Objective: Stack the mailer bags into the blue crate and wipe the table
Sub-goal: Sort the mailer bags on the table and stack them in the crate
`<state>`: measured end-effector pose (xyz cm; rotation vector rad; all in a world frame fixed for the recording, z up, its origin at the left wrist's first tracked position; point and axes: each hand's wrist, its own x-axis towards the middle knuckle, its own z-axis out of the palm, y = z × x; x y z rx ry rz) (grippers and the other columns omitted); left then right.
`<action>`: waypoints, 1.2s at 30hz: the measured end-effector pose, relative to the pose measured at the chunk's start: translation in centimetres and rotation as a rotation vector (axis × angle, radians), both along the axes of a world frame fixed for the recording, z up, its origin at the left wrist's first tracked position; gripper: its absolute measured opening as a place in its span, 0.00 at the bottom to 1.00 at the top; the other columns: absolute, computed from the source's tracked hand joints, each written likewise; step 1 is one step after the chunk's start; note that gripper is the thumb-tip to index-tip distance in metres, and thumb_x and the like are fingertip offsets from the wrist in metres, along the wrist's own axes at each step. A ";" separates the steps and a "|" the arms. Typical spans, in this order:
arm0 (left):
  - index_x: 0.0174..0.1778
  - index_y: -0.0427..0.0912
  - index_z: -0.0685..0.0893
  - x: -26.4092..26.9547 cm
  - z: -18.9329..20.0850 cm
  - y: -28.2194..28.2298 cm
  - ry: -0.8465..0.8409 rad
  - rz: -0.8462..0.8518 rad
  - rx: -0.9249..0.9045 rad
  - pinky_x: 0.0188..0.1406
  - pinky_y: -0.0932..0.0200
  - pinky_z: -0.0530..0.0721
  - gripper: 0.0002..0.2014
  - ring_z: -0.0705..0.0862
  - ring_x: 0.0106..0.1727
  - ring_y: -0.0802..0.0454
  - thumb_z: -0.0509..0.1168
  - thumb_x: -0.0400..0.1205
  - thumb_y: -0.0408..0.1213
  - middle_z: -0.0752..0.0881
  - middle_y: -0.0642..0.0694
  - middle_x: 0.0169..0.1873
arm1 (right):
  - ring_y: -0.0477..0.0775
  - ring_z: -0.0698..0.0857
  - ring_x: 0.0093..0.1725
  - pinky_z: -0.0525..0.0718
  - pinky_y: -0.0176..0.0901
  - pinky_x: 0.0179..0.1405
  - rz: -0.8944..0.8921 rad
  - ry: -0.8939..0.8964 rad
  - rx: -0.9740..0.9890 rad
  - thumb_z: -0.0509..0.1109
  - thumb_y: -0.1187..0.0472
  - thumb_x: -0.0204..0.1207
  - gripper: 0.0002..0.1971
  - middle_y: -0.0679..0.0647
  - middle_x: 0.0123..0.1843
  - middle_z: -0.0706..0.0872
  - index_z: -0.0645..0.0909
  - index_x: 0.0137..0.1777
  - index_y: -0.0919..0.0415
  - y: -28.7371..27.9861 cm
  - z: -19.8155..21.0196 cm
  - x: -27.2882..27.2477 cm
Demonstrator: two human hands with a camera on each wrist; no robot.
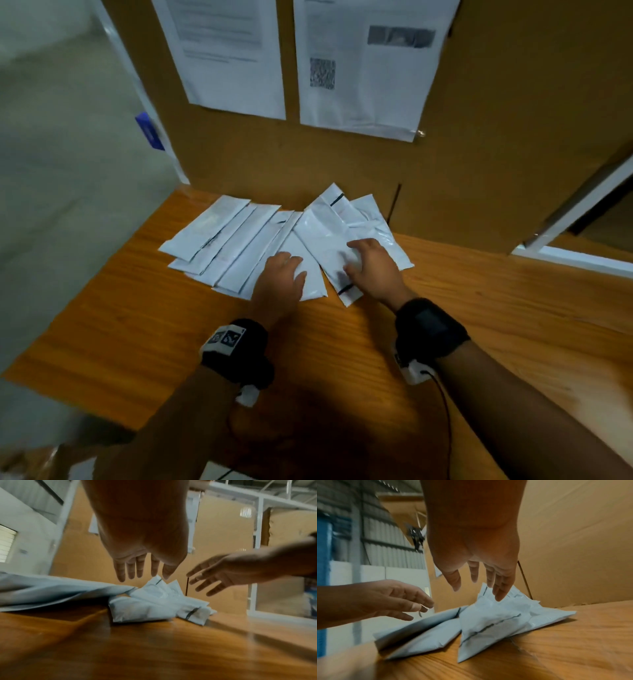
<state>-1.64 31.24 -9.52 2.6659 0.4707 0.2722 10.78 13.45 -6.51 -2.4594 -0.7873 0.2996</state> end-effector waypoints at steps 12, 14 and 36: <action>0.73 0.50 0.68 -1.7 -1.3 0.4 0.317 0.226 -0.038 0.67 0.45 0.74 0.41 0.70 0.68 0.37 0.77 0.68 0.61 0.66 0.36 0.68 | 0.58 0.81 0.62 0.82 0.49 0.56 -0.199 -0.067 -0.240 0.67 0.43 0.76 0.17 0.54 0.57 0.86 0.87 0.54 0.54 -1.6 -4.4 -4.9; 0.81 0.53 0.58 -1.9 -1.3 0.5 0.353 0.209 -0.163 0.70 0.43 0.75 0.51 0.72 0.70 0.35 0.79 0.68 0.58 0.64 0.34 0.70 | 0.61 0.78 0.66 0.80 0.50 0.61 -0.316 -0.046 -0.218 0.74 0.42 0.72 0.25 0.56 0.64 0.82 0.81 0.65 0.54 -1.6 -3.9 -5.4; 0.66 0.51 0.82 -4.1 6.8 -30.0 -0.341 -0.294 -0.505 0.72 0.66 0.72 0.21 0.78 0.71 0.55 0.72 0.79 0.29 0.83 0.49 0.68 | 0.58 0.85 0.34 0.85 0.62 0.33 -0.576 0.039 0.484 0.70 0.68 0.77 0.26 0.62 0.43 0.87 0.65 0.67 0.42 -35.1 0.5 -14.3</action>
